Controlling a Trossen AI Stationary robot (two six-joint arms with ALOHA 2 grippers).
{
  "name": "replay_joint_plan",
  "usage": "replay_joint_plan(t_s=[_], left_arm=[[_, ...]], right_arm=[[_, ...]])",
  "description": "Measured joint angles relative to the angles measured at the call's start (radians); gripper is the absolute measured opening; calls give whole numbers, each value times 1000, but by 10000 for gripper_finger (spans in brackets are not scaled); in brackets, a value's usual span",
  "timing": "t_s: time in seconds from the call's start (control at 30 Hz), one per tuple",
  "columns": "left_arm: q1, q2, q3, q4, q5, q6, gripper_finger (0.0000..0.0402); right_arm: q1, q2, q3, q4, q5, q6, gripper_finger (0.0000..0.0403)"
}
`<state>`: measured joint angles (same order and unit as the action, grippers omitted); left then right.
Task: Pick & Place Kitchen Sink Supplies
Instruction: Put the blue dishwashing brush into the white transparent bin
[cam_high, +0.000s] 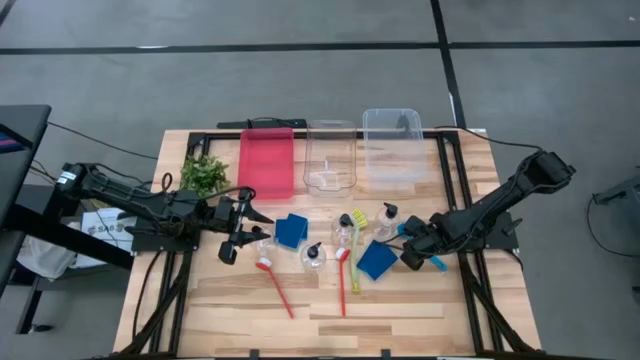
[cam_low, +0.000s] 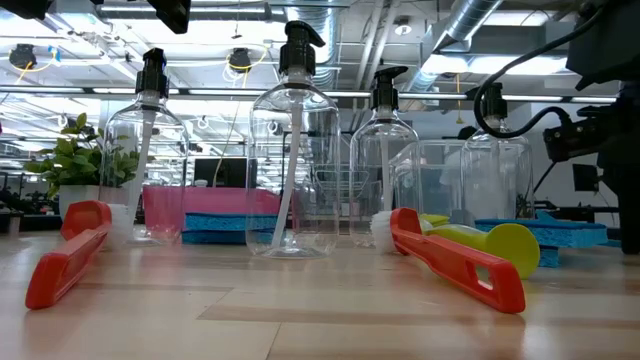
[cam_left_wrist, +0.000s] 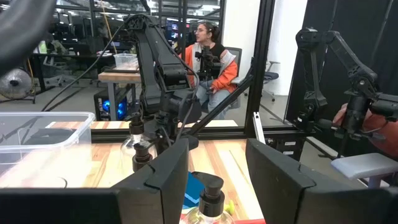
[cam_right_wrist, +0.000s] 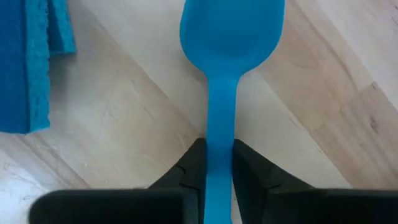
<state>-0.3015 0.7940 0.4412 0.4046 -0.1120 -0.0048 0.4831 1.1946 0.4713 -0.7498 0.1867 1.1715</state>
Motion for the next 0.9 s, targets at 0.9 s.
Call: replay_joint_plan(t_s=[0.9], left_arm=[[0, 0, 0, 0, 0, 0, 163]], right_arm=[[8, -185, -6, -80, -150, -86, 57]])
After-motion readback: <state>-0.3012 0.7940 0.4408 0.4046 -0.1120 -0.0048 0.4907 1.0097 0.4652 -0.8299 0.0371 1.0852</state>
